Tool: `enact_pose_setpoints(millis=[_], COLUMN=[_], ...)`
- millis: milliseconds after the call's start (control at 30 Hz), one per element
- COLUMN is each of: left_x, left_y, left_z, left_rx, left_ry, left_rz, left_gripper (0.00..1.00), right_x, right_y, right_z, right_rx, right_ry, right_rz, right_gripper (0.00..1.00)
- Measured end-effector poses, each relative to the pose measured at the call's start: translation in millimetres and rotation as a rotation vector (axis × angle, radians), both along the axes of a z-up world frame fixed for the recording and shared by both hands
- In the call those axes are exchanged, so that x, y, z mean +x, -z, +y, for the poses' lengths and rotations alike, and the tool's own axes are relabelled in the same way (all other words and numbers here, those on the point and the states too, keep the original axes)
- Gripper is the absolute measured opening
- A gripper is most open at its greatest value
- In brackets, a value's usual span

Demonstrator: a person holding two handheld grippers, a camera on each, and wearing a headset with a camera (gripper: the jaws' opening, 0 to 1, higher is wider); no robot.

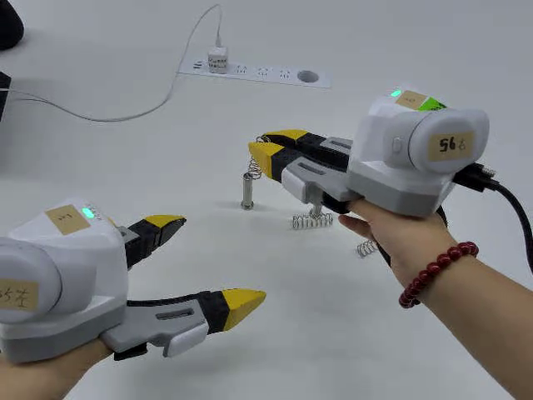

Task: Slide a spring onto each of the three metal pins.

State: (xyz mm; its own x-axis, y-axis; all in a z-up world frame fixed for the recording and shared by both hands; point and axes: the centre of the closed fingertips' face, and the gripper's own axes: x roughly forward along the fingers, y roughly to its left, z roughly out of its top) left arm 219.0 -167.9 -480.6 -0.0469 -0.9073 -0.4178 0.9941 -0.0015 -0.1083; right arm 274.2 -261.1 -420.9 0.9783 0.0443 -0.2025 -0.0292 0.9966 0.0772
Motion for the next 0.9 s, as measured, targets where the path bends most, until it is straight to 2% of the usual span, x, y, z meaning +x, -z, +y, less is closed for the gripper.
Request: enact_pose_setpoints(millis=[100, 167, 500, 633, 900], left_x=[-0.5, -1.5, -2.7, -2.5, -2.3], left_y=[0.3, 0.5, 2.5, 1.5, 3.5], left_z=[0.0, -0.5, -0.4, -1.9, -3.5], left_rx=[0.010, 0.013, 0.034, 0.025, 0.037], left_ry=[0.002, 0.001, 0.011, 0.006, 0.012], left_rz=[-0.008, 0.005, 0.011, 0.018, 0.015], left_gripper=[0.85, 0.88, 0.98, 1.00, 1.00], right_x=[3.3, 5.6, 10.3, 11.7, 14.1], right_y=[2.2, 4.1, 13.8, 16.7, 20.2], right_z=[-2.4, -2.7, -5.0, -6.1, -5.2], right_rx=[-0.001, -0.003, -0.009, -0.023, -0.037], right_ry=[0.009, 0.012, 0.021, 0.018, 0.004], right_rz=[0.002, 0.002, 0.023, 0.028, 0.036], right_gripper=[0.11, 0.11, 0.11, 0.11, 0.11])
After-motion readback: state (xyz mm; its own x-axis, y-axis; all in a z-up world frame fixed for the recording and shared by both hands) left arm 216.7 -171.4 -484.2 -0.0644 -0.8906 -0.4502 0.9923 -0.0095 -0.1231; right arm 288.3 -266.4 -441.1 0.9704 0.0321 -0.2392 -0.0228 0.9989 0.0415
